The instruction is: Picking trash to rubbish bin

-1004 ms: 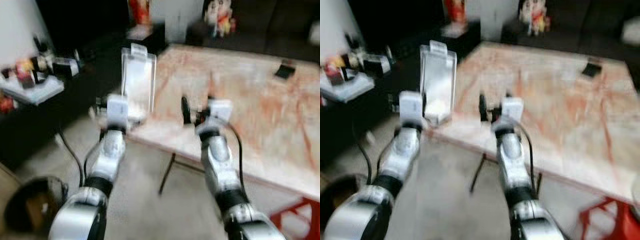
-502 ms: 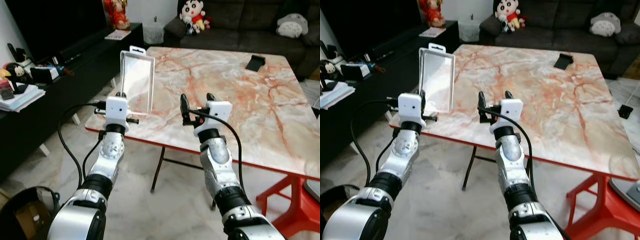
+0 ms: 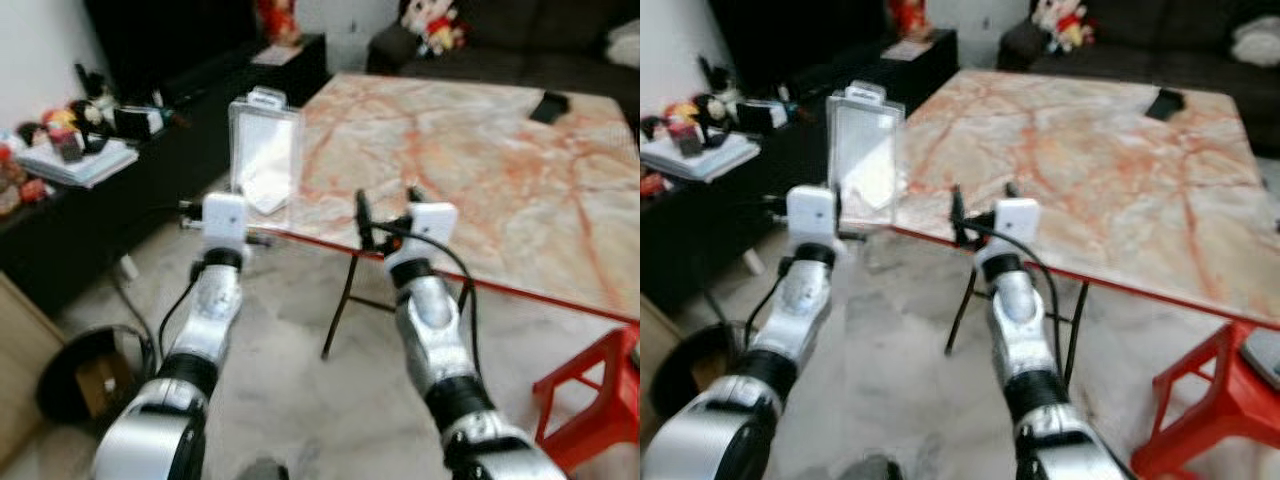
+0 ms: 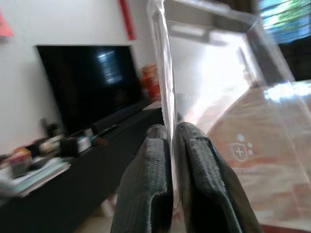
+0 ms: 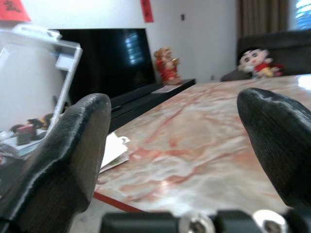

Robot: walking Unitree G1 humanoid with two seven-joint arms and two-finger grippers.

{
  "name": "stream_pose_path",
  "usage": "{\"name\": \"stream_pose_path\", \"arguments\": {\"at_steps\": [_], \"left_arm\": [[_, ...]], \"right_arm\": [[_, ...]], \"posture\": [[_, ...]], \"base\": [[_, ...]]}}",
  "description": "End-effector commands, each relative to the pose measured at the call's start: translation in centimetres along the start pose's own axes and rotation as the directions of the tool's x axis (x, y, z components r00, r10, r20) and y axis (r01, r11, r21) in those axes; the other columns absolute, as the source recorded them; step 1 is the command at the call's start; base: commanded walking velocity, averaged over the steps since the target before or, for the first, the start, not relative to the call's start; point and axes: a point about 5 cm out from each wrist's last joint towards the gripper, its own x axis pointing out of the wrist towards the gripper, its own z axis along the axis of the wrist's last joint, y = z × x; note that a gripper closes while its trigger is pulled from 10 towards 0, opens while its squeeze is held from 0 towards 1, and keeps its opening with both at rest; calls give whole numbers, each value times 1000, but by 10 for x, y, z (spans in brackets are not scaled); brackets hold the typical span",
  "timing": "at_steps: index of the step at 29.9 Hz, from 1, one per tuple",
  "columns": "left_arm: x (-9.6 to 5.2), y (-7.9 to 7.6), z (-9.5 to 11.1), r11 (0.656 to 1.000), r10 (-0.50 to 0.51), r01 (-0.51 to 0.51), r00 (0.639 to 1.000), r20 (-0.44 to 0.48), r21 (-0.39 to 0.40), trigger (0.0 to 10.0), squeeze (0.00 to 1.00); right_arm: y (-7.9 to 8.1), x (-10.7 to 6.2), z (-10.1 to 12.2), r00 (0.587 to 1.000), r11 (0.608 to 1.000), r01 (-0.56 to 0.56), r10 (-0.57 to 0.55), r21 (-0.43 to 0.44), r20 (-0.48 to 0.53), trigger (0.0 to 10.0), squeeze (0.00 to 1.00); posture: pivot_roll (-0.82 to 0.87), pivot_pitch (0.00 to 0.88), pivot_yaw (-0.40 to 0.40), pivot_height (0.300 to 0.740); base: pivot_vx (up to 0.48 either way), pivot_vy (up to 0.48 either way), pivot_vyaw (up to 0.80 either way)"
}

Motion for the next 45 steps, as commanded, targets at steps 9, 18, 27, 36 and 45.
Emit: {"name": "stream_pose_path", "arguments": {"at_steps": [9, 18, 27, 36, 45], "left_arm": [[1, 0, 0, 1000, 0, 0, 1000, -8, 1, 10000, 0], [-12, 7, -34, 999, -43, 38, 974, -223, -26, 10000, 0], [-82, 25, -106, 992, -97, 24, 783, -615, -126, 10000, 0], [-169, 44, -150, 997, -61, 70, 516, -855, -29, 10000, 0], [-231, 58, -166, 998, 14, 59, 321, -947, 34, 10000, 0]], "right_arm": [[0, 1, 0, 1000, 1000, 4, -4, 5, 0, 10000, 0], [-9, -12, -23, 994, 1000, 26, -26, 1, -106, 10000, 0], [-37, -94, -107, 832, 992, 123, -98, 10, -546, 10000, 0], [-55, -199, -154, 513, 963, 258, -202, -74, -834, 10000, 0], [-51, -261, -166, 325, 948, 294, -216, -119, -921, 10000, 0]], "posture": [[-77, 7, 35, 740], [-78, 8, 35, 740], [-79, 18, 32, 740], [-81, 25, 31, 740], [-84, 28, 31, 740]], "base": [[-247, 0, 0], [0, 0, 0], [0, 0, 0], [0, 0, 0], [0, 0, 216]]}}
